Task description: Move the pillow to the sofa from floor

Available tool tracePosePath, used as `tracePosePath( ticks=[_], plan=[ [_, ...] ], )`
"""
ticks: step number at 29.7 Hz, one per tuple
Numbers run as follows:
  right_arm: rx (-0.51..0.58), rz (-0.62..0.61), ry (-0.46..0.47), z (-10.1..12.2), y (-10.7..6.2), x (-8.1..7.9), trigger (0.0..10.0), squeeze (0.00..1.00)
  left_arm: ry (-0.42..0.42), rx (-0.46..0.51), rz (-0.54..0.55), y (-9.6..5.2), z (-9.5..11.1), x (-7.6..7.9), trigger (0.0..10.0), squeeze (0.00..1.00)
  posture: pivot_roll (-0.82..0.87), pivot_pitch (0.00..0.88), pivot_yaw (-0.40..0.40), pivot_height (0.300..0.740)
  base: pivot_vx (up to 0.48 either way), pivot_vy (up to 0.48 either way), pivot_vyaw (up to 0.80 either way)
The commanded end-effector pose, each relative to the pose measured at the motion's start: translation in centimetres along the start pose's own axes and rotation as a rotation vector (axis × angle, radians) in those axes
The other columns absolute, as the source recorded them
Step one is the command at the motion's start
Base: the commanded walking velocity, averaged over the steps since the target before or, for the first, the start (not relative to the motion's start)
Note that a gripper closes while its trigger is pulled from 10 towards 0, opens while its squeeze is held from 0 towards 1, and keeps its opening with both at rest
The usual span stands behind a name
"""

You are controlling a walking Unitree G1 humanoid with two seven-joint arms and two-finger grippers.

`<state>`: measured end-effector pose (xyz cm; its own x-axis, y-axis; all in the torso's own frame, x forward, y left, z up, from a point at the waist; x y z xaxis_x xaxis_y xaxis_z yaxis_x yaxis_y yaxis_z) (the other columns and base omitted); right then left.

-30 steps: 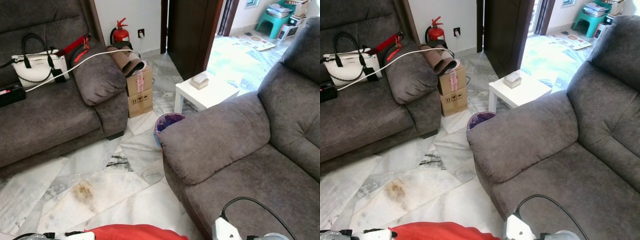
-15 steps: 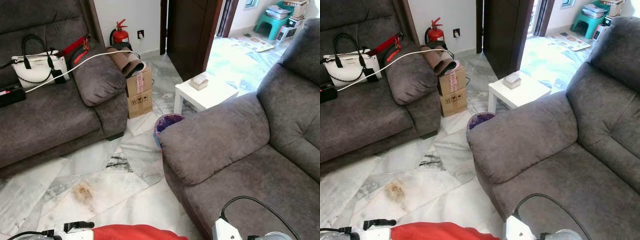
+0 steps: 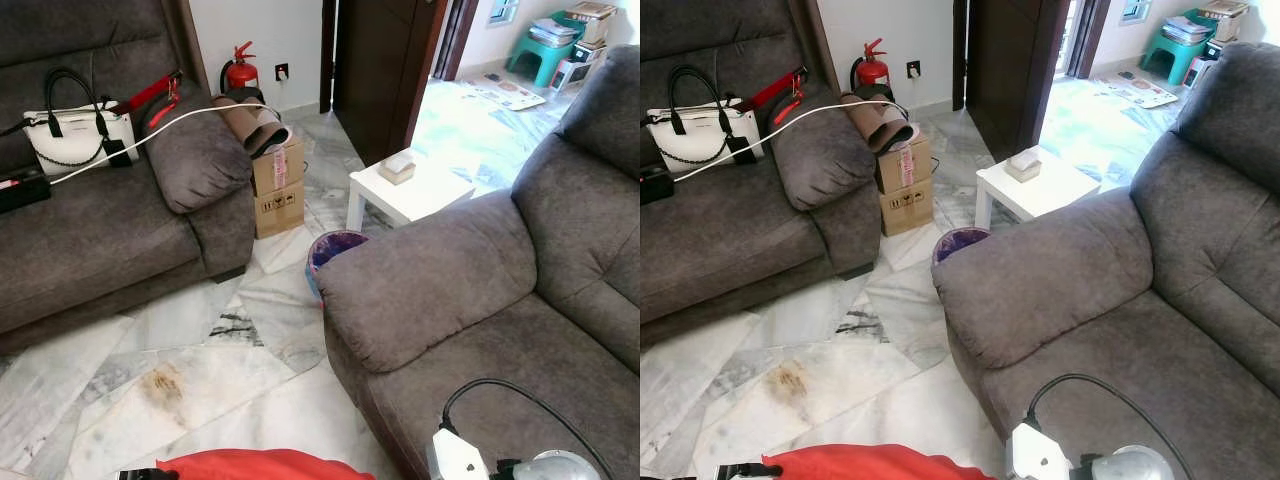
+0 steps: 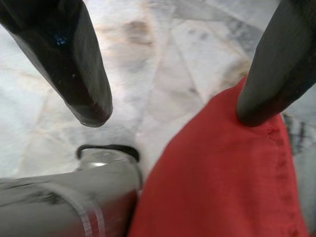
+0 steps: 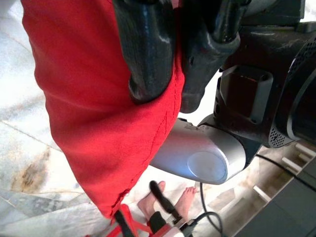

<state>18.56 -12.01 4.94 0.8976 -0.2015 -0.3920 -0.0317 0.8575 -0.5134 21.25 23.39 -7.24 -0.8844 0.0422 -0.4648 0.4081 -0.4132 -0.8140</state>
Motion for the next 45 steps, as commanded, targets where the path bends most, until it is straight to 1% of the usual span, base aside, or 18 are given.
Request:
tracePosePath(
  ticks=[1,2,3,6,9,11,15,16,21,22,23,24,26,32,35,37,41,45],
  plan=[
    [0.070,0.077,-0.071,2.2,-0.2,-1.5,10.0,0.00,-0.002,-0.030,0.037,-0.4,-0.8,-0.6,10.0,0.00,0.02,0.134,-0.001,0.740,0.000,0.000,0.00],
    [0.073,0.078,-0.067,2.2,-0.4,-1.6,10.0,0.00,-0.019,-0.044,0.103,-0.6,-1.1,-2.0,10.0,0.00,0.02,0.134,-0.001,0.740,0.000,0.000,0.00],
    [0.073,0.078,-0.067,2.2,-0.4,-1.6,10.0,0.00,-0.024,-0.047,0.118,-0.7,-1.2,-2.4,10.0,0.00,0.02,0.134,-0.001,0.740,0.000,0.000,0.00],
    [0.074,0.077,-0.061,2.2,-0.4,-1.6,10.0,0.00,0.001,-0.025,0.214,-1.3,-1.0,-4.6,10.0,0.00,0.02,0.136,-0.001,0.740,0.000,0.000,0.00],
    [0.075,0.077,-0.056,2.1,-0.2,-1.6,10.0,0.00,0.010,-0.008,0.241,-1.5,-0.7,-5.3,10.0,0.00,0.02,0.136,-0.002,0.740,0.000,0.000,0.00],
    [0.075,0.079,-0.054,2.1,-0.2,-1.6,10.0,0.00,0.002,-0.005,0.244,-1.4,-0.7,-5.3,10.0,0.00,0.02,0.136,-0.002,0.740,0.000,0.000,0.00],
    [0.075,0.084,-0.055,2.2,-0.3,-1.8,10.0,0.00,-0.037,0.015,0.185,-0.8,-0.3,-4.4,10.0,0.00,0.01,0.136,-0.003,0.740,0.000,0.000,0.00],
    [0.074,0.083,-0.056,2.2,-0.3,-1.8,10.0,0.00,-0.063,0.052,0.158,-0.4,0.4,-3.9,10.0,0.00,0.01,0.135,-0.004,0.740,0.000,0.000,0.00],
    [0.073,0.072,-0.061,2.2,-0.5,-1.7,10.0,0.00,-0.102,0.131,0.095,0.4,2.0,-2.7,10.0,0.00,0.00,0.134,-0.009,0.740,0.000,0.000,0.00],
    [0.074,0.067,-0.063,2.3,-0.5,-1.6,10.0,0.00,-0.107,0.134,0.094,0.4,2.1,-2.7,10.0,0.00,0.00,0.134,-0.009,0.740,0.000,0.000,0.00],
    [0.085,0.072,-0.063,2.5,-0.4,-1.7,10.0,0.00,-0.084,0.147,0.054,0.4,2.3,-1.9,10.0,0.00,0.00,0.133,-0.013,0.740,0.000,0.000,0.00],
    [0.085,0.072,-0.063,2.5,-0.4,-1.7,10.0,0.00,-0.084,0.147,0.054,0.4,2.3,-1.9,10.0,0.00,0.00,0.133,-0.013,0.740,0.000,0.000,0.00],
    [0.094,0.081,-0.063,2.8,-0.4,-1.8,10.0,0.00,-0.043,0.127,0.004,0.5,2.0,-0.9,10.0,0.00,0.00,0.134,-0.016,0.740,0.000,0.000,0.00],
    [0.092,0.090,-0.071,3.0,-0.7,-2.0,10.0,0.00,-0.091,0.119,-0.011,0.7,1.9,-0.6,10.0,0.00,-0.01,0.132,-0.022,0.740,0.000,0.000,0.00],
    [0.094,0.084,-0.074,3.2,-1.0,-2.0,10.0,0.00,-0.074,0.097,-0.034,1.1,1.9,0.0,10.0,0.00,-0.02,0.130,-0.024,0.740,0.000,0.000,0.00],
    [0.093,0.082,-0.074,3.1,-1.1,-2.0,10.0,0.00,-0.063,0.078,-0.026,1.3,1.8,0.0,10.0,0.00,-0.02,0.129,-0.027,0.740,0.000,0.000,0.00],
    [0.092,0.083,-0.072,3.1,-1.3,-2.1,10.0,0.00,-0.086,-0.008,0.083,1.5,0.6,-1.5,10.0,0.00,-0.02,0.131,-0.030,0.740,0.000,0.000,0.00],
    [0.096,0.084,-0.072,3.2,-1.1,-2.1,10.0,0.00,-0.086,-0.007,0.113,1.5,0.6,-2.0,10.0,0.00,-0.02,0.133,-0.032,0.740,0.000,0.000,0.00]
  ],
)
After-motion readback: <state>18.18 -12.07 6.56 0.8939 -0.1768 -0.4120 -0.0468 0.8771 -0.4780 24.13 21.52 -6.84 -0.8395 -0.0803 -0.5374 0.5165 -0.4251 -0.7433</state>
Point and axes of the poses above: a point about 5 cm out from each wrist's last joint towards the gripper, its own y axis pointing out of the wrist towards the gripper, its own z axis along the axis of the wrist's last joint, x = y × z, the point moved 6 cm from there along y, pointing out of the wrist towards the gripper, and after that the axes turned 9 degrees about y, right-handed, at the moved point
